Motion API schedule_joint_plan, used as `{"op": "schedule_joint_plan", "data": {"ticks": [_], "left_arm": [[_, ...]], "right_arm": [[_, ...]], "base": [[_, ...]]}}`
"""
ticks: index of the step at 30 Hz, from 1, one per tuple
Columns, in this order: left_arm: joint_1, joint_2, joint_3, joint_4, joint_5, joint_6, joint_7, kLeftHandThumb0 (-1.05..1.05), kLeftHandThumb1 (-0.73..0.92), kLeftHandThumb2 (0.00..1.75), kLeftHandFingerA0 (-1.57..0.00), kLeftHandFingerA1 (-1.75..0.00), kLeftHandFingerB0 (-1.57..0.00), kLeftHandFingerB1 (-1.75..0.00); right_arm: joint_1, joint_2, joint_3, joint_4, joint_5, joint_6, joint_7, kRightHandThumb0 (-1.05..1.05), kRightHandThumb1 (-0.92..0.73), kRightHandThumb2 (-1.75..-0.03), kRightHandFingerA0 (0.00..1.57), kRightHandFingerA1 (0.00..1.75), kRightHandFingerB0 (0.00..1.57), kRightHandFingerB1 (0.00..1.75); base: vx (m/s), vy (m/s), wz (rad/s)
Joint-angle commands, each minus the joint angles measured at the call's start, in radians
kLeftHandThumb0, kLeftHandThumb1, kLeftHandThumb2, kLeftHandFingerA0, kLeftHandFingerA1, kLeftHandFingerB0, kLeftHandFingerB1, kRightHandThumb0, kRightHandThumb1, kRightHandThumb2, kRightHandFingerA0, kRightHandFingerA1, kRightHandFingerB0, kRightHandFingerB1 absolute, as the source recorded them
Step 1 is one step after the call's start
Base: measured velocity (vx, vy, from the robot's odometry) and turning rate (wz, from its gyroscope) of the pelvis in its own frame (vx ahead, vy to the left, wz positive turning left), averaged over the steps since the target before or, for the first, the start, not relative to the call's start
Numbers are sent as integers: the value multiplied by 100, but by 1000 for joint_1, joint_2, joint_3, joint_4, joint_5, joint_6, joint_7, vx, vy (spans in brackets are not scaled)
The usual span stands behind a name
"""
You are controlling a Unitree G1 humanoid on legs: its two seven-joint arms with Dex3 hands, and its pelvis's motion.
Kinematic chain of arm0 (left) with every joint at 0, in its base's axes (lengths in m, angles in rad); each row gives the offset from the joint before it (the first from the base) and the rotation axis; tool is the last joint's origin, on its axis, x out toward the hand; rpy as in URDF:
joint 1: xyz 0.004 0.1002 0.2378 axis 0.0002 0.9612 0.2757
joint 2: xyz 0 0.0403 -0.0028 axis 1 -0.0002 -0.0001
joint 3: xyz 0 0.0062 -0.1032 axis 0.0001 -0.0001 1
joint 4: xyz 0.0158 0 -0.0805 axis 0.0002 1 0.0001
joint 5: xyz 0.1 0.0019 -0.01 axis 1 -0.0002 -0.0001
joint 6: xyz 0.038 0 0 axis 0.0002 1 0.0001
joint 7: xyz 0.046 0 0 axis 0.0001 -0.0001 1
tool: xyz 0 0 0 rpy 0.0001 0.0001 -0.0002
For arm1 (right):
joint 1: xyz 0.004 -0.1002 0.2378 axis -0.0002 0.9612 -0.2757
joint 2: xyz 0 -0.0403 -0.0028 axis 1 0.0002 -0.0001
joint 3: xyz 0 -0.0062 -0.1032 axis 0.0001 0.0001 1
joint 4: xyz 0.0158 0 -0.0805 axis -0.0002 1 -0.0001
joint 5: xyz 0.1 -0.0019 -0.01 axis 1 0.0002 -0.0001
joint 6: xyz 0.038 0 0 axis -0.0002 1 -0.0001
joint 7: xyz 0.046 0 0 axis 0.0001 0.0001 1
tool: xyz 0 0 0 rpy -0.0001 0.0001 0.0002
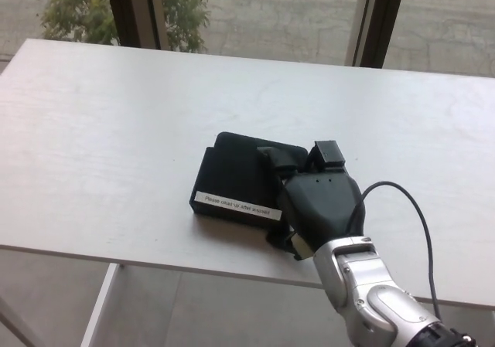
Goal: The robot uses its right hand to pick up the magnetic container kept in the middle of the desk and turn leftwards and walk towards the whiteboard and extend the right arm to stick the container on it
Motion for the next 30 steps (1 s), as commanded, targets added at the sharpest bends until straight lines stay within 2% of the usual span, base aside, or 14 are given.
{"op": "schedule_joint_plan", "data": {"ticks": [1,7,8,11,14,15,16,17,18,19,20,23,25,30], "left_arm": [[10,24,-12,10,38,-152,24,8,70,95,-102,-99,-89,-97],[-12,27,-9,60,28,-187,18,9,69,96,-104,-99,-90,-95],[-11,28,-10,59,33,-187,24,9,69,95,-102,-99,-90,-95],[-3,25,-10,41,33,-180,25,9,69,96,-102,-102,-90,-94],[0,24,-7,42,25,-183,15,8,70,96,-102,-102,-89,-95],[1,22,-8,43,30,-185,24,12,63,108,-102,-101,-88,-93],[-1,22,-10,54,40,-194,36,13,62,108,-101,-100,-89,-94],[-4,25,-11,66,45,-203,40,13,62,108,-101,-100,-89,-94],[-6,27,-13,71,53,-208,47,13,61,109,-101,-100,-89,-93],[-7,29,-16,75,61,-214,56,13,61,109,-101,-100,-89,-93],[-7,29,-19,77,70,-216,67,13,62,109,-102,-100,-90,-94],[-7,29,-26,83,81,-224,80,12,68,98,-101,-99,-91,-94],[2,22,-28,69,78,-224,81,10,59,114,-100,-101,-91,-95],[8,24,-27,69,73,-218,83,10,59,115,-99,-99,-89,-94]], "right_arm": [[-33,-79,17,-27,-28,-179,-92,-45,-59,-61,83,171,81,66],[-24,-97,2,-53,-15,-203,-96,-38,-62,-61,84,169,83,77],[-23,-100,0,-49,-16,-223,-123,-35,-63,-59,84,166,81,92],[-27,-105,-6,-35,-20,-261,-178,-36,-61,-59,84,154,81,74],[-31,-102,-8,-22,-27,-277,-214,-34,-58,-62,83,158,81,81],[-38,-99,-10,-19,-33,-279,-235,-36,-60,-63,85,160,74,107],[-51,-97,-12,-15,-43,-283,-266,-39,-45,-90,116,135,78,109],[-57,-96,-13,-11,-48,-289,-281,-39,-45,-90,116,135,78,109],[-63,-95,-15,-5,-48,-298,-294,-28,-64,-61,84,170,64,151],[-68,-94,-16,2,-48,-308,-306,-28,-64,-61,84,170,64,151],[-77,-90,-22,6,-47,-311,-321,-24,-62,-63,80,175,56,175],[-95,-80,-38,20,-43,-327,-361,-20,-59,-65,80,175,57,175],[-104,-74,-47,21,-47,-328,-383,-13,-52,-74,84,174,60,174],[-113,-74,-56,15,-55,-356,-413,-14,-51,-88,86,175,60,172]], "base": [[0,0,0],[0,0,0],[0,0,0],[0,0,0],[0,0,0],[0,0,0],[0,0,0],[0,0,0],[0,0,0],[0,0,0],[0,0,0],[0,0,0],[0,0,0],[0,0,0]]}}
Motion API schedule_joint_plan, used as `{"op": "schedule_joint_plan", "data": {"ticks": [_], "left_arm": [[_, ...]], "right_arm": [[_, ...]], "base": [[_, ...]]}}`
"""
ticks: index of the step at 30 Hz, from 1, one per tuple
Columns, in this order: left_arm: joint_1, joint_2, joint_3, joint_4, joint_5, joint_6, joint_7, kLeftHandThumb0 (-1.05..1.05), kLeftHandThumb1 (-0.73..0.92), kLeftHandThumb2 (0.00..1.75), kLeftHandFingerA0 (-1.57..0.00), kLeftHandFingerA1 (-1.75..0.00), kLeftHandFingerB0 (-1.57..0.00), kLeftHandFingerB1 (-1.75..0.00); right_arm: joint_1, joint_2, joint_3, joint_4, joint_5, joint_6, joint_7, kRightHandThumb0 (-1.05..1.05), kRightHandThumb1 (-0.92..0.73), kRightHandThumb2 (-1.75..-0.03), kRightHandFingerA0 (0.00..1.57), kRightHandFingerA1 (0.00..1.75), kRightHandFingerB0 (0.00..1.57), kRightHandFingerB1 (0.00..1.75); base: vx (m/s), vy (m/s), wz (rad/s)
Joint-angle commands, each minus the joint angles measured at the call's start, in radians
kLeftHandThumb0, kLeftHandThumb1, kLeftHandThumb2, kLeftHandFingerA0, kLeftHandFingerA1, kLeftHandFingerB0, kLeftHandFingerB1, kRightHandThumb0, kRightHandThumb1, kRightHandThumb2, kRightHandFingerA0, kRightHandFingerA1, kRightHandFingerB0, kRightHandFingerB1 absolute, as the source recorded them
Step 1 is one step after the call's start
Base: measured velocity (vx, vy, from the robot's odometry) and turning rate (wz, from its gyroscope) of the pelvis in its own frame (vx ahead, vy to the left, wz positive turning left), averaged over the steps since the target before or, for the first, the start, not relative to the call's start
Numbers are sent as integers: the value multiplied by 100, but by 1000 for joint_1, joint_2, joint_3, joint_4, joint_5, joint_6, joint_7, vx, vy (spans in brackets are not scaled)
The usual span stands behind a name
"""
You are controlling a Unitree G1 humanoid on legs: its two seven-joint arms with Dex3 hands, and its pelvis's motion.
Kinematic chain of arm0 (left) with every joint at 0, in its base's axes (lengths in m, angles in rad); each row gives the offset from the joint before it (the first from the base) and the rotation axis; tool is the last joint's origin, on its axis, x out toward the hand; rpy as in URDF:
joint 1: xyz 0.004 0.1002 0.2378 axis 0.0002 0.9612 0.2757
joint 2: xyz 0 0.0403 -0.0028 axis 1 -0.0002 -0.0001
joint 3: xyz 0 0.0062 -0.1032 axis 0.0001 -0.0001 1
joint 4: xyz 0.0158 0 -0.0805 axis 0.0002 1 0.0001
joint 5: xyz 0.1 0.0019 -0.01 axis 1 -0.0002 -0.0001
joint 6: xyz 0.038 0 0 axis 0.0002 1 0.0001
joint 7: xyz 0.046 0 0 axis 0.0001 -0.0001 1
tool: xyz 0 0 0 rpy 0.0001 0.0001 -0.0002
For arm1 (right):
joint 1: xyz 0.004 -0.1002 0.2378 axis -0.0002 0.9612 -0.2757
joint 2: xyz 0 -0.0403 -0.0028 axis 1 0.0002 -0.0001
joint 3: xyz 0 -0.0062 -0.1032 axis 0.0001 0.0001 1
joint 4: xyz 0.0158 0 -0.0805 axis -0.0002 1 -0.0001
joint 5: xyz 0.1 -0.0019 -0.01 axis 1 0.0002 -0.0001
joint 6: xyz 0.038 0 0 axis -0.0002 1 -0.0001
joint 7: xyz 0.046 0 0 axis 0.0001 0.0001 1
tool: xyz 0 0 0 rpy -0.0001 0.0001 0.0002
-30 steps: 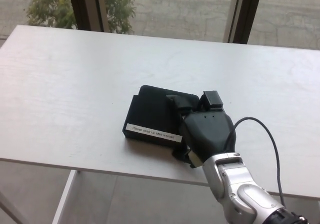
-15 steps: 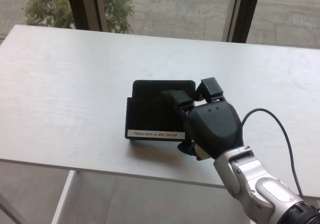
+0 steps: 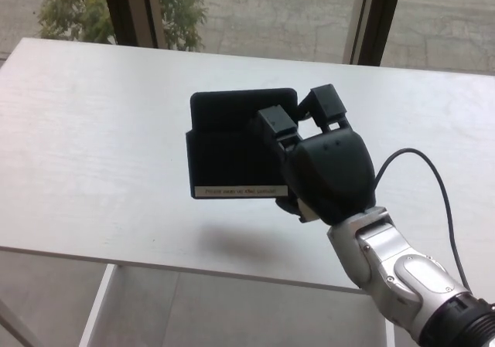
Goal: The robot uses its right hand to pick up the magnetic container kept in the middle of the desk and turn leftwards and walk towards the whiteboard and extend the right arm to stick the container on it
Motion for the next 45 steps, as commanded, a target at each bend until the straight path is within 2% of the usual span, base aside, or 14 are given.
{"op": "schedule_joint_plan", "data": {"ticks": [1,7,8,9,21,22,23,26,28,34,39,40,43,45], "left_arm": [[14,19,0,1,13,-120,29,10,59,115,-99,-99,-89,-94],[16,16,6,-2,-1,-122,22,12,61,111,-102,-102,-88,-94],[23,15,0,-13,15,-118,37,15,61,109,-100,-100,-88,-94],[28,14,-5,-20,29,-119,52,16,61,108,-100,-99,-89,-94],[-7,30,-5,64,19,-169,52,16,61,112,-103,-102,-91,-95],[-11,30,-2,72,9,-169,42,14,62,109,-102,-102,-90,-94],[-9,29,-4,68,8,-161,39,9,60,114,-102,-102,-92,-95],[-9,30,-6,67,9,-159,40,9,60,114,-102,-102,-92,-95],[11,20,-13,33,28,-160,67,9,60,114,-101,-101,-91,-95],[5,25,-24,44,43,-166,87,11,60,115,-101,-101,-92,-95],[-3,26,-12,70,4,-193,43,15,60,111,-102,-102,-91,-95],[1,26,-15,68,17,-194,57,12,59,114,-99,-101,-93,-96],[7,28,-21,64,36,-195,80,12,59,114,-99,-101,-93,-96],[3,29,-21,69,30,-195,69,13,59,114,-98,-100,-93,-97]], "right_arm": [[-31,-2,-20,3,-17,-56,-110,-14,-51,-88,86,175,60,172],[-61,-17,-15,7,-41,-96,-155,-22,-60,-73,86,171,67,159],[-75,-21,-17,-3,-49,-98,-164,-24,-51,-77,95,147,69,134],[-88,-23,-19,-3,-51,-114,-181,-17,-49,-96,84,169,74,165],[-125,-43,-21,-10,-80,-151,-227,-19,-48,-86,94,128,69,161],[-134,-49,-27,-24,-81,-153,-225,-26,-51,-79,96,98,82,105],[-140,-53,-31,-36,-85,-152,-225,-23,-49,-86,96,108,74,129],[-141,-53,-33,-39,-88,-151,-225,-23,-49,-86,96,108,74,129],[-156,-43,-35,-69,-101,-155,-252,-24,-49,-103,90,165,72,157],[-152,-42,-35,-95,-107,-168,-266,-21,-45,-106,97,154,68,168],[-120,-55,-32,-165,-124,-170,-262,-18,-45,-107,87,173,66,160],[-96,-66,-31,-203,-133,-167,-259,-25,-52,-91,94,148,71,144],[-55,-83,-32,-267,-147,-160,-251,-25,-52,-91,94,148,71,144],[-25,-94,-30,-296,-156,-159,-251,-24,-51,-96,93,171,69,154]], "base": [[0,0,0],[0,0,0],[0,0,0],[0,0,0],[0,0,0],[0,0,0],[0,0,0],[0,0,0],[0,0,0],[0,0,16],[0,0,14],[0,0,0],[26,147,25],[39,185,37]]}}
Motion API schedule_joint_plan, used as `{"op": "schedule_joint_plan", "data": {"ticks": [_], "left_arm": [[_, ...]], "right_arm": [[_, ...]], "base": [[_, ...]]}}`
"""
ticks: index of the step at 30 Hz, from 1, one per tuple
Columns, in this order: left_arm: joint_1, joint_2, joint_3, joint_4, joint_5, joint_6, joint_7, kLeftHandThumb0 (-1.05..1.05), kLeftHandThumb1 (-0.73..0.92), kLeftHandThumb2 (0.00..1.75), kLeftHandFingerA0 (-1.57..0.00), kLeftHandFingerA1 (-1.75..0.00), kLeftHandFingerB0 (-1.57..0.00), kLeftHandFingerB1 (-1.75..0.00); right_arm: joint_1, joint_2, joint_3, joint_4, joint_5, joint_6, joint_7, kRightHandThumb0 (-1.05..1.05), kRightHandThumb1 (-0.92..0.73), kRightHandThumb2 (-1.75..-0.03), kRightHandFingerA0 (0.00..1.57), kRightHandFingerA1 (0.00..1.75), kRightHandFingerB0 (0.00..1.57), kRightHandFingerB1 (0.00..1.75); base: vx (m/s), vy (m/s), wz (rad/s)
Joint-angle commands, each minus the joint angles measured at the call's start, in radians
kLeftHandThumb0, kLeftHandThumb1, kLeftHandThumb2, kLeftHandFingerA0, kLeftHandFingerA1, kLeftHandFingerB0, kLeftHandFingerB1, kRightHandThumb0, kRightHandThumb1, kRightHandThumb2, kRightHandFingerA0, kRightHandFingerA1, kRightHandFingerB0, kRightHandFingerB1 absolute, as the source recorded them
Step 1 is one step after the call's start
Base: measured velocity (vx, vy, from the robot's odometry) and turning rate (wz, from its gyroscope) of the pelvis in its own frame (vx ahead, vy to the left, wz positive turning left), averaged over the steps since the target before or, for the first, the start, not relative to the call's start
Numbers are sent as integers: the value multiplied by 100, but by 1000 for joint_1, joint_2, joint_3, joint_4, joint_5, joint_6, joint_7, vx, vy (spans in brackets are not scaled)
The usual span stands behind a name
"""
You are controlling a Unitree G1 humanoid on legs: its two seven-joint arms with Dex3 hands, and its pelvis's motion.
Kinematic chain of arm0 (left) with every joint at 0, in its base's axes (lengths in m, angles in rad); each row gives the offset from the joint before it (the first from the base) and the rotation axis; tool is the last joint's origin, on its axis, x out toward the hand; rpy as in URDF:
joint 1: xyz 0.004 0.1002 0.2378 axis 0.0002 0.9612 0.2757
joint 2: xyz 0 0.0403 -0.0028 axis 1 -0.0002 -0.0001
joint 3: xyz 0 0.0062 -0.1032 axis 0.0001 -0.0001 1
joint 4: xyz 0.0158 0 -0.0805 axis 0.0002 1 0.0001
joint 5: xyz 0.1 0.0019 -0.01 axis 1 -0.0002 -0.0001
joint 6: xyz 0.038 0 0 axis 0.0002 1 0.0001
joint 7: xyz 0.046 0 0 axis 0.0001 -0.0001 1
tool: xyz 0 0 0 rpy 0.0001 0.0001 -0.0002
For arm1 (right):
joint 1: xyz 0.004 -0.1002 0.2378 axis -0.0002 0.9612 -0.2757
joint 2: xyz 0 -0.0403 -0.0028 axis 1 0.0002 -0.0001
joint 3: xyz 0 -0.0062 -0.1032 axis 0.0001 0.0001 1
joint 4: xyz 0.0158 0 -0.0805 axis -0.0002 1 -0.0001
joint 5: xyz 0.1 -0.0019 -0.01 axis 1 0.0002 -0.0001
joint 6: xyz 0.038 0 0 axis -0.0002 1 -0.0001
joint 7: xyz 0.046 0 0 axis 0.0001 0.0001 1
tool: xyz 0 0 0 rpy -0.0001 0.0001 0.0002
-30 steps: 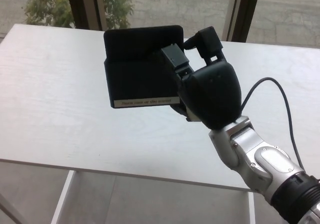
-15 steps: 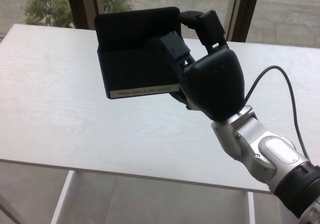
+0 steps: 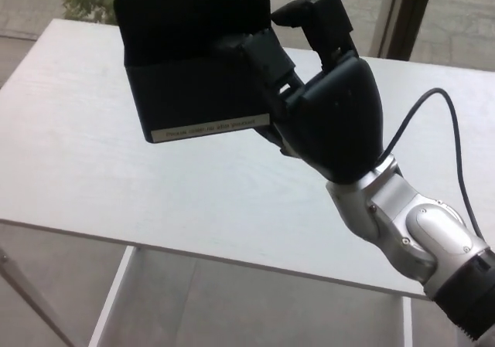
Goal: The robot uses its right hand to pick up the magnetic container kept in the middle of the desk and turn leftwards and walk towards the whiteboard and extend the right arm to stick the container on it
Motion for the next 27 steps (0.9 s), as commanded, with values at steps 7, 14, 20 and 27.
{"op": "schedule_joint_plan", "data": {"ticks": [7,14,20,27], "left_arm": [[4,3,-1,-6,1,-76,21,13,58,113,-100,-101,-93,-96],[6,3,-1,-21,-4,-56,18,12,59,114,-100,-100,-94,-96],[-5,6,3,-10,-7,-54,18,12,58,112,-102,-101,-94,-96],[0,3,1,-33,-3,-36,14,9,59,112,-100,-100,-92,-95]], "right_arm": [[75,-28,-17,-97,-46,-7,10,-24,-56,-89,88,160,64,154],[75,-8,-23,-103,-43,-19,5,-23,-50,-96,85,162,66,150],[75,1,-22,-106,-55,-13,9,-16,-46,-105,83,175,63,160],[80,9,-32,-123,-53,-13,13,-23,-43,-113,83,162,68,155]], "base": [[57,161,24],[16,-23,42],[65,-168,34],[25,-76,17]]}}
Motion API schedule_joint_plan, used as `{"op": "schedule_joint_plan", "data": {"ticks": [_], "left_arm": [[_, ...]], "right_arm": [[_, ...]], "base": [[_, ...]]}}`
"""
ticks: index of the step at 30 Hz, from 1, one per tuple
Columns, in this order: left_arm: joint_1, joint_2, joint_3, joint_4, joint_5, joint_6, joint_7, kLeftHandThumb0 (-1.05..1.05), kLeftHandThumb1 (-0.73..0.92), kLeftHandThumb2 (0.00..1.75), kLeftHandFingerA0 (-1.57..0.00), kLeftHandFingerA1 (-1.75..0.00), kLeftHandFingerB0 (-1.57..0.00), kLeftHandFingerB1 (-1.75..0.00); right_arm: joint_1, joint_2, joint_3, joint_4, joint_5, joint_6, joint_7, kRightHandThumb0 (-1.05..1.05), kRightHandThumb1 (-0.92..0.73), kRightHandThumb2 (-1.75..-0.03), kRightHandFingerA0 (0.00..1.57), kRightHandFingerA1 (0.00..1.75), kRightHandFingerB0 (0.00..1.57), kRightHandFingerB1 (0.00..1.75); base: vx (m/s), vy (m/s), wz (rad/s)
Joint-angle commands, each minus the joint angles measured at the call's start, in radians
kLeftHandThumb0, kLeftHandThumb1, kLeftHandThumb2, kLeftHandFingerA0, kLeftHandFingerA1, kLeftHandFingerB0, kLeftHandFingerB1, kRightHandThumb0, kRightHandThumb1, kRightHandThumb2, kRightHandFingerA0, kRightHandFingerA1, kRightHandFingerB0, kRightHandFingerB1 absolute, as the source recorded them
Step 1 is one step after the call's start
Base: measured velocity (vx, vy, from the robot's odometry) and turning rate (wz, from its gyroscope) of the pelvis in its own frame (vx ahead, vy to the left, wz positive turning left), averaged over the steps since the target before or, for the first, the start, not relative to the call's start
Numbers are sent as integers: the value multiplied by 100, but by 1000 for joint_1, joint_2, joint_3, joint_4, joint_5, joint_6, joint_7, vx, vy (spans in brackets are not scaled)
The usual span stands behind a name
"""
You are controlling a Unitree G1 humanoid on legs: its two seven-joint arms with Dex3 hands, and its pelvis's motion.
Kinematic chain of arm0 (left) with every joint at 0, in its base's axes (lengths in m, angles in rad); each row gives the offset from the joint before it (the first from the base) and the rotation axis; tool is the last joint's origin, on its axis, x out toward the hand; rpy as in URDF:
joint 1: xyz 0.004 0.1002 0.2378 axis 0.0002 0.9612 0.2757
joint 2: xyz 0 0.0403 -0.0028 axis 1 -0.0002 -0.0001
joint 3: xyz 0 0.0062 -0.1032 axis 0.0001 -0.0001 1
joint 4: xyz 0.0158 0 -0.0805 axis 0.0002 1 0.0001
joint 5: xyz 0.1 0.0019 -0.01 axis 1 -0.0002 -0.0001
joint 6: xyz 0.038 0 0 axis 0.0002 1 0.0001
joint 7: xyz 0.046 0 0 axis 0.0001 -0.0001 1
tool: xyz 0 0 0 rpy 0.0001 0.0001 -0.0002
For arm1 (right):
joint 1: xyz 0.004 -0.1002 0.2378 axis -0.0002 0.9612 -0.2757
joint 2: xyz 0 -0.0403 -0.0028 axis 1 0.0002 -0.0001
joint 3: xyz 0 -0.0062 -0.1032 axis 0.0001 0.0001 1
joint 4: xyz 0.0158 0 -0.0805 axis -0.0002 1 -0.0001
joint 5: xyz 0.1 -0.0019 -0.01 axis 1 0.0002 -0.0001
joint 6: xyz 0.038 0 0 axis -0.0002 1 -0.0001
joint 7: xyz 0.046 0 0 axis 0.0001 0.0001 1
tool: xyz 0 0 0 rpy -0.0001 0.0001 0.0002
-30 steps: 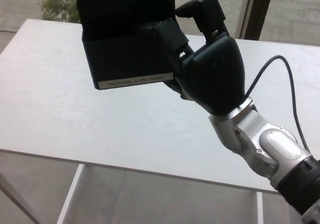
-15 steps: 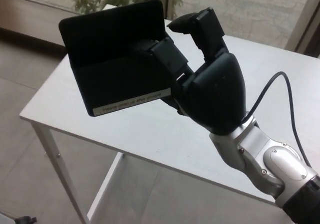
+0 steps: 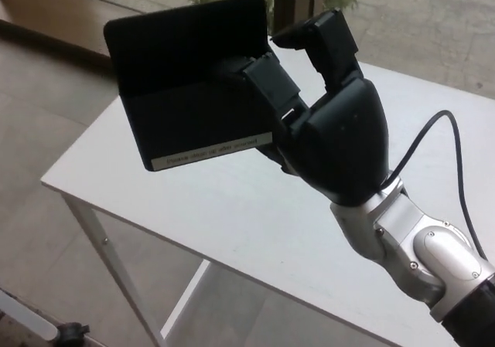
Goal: The robot uses its right hand to pick up the magnetic container kept in the middle of the desk and turn leftwards and walk towards the whiteboard and extend the right arm to stick the container on it
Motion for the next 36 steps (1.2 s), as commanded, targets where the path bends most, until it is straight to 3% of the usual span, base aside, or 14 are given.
{"op": "schedule_joint_plan", "data": {"ticks": [1,2,5,6,8,10,16,17,29,32,33,35,36], "left_arm": [[9,15,6,4,-13,-25,2,9,59,112,-100,-100,-92,-95],[9,15,6,6,-13,-28,2,11,68,95,-101,-100,-92,-95],[9,18,4,18,1,-37,19,12,68,95,-101,-98,-93,-94],[5,21,5,31,0,-45,14,12,59,114,-100,-100,-93,-95],[0,22,8,43,-12,-50,0,12,59,114,-100,-100,-93,-95],[0,23,11,50,-20,-62,-12,14,58,115,-101,-101,-94,-96],[-6,26,16,64,-31,-62,-25,13,58,114,-100,-100,-94,-96],[0,19,12,48,-24,-61,-15,13,58,114,-101,-100,-94,-96],[9,20,6,40,-18,-66,-7,11,58,113,-102,-101,-94,-96],[12,21,1,19,-7,-51,3,15,60,107,-103,-102,-93,-95],[9,22,1,27,-7,-51,3,14,60,109,-102,-101,-93,-95],[8,23,0,30,-8,-51,3,14,60,109,-102,-101,-93,-95],[7,21,1,34,-15,-62,-7,12,59,113,-101,-101,-95,-97]], "right_arm": [[7,12,-8,-26,-10,2,-9,-23,-43,-113,83,162,68,155],[8,14,-7,-26,-13,2,-16,-23,-44,-109,85,159,69,151],[23,24,-6,-46,-13,6,-16,-23,-47,-105,85,169,63,154],[34,31,-1,-74,-32,16,-31,-22,-45,-110,91,168,67,153],[44,35,3,-98,-53,24,-36,-22,-46,-103,94,164,68,155],[64,43,6,-130,-57,15,-39,-24,-50,-105,90,173,64,155],[100,52,9,-187,-70,8,-33,-21,-52,-105,92,174,60,150],[141,52,16,-252,-58,-5,-7,-21,-49,-109,90,175,66,164],[232,51,19,-367,-65,-21,32,-20,-52,-111,92,175,63,163],[258,49,29,-398,-71,-31,34,-19,-53,-112,93,175,60,172],[267,45,32,-407,-68,-33,47,-21,-53,-112,91,175,69,157],[272,45,31,-411,-67,-35,53,-21,-53,-112,91,175,69,157],[271,46,30,-413,-69,-35,60,-27,-52,-115,121,137,86,116]], "base": [[0,68,17],[-2,72,20],[9,135,25],[89,284,51],[89,228,22],[-18,208,47],[21,122,49],[55,48,57],[55,-25,33],[26,32,26],[28,44,22],[44,246,-3],[84,434,5]]}}
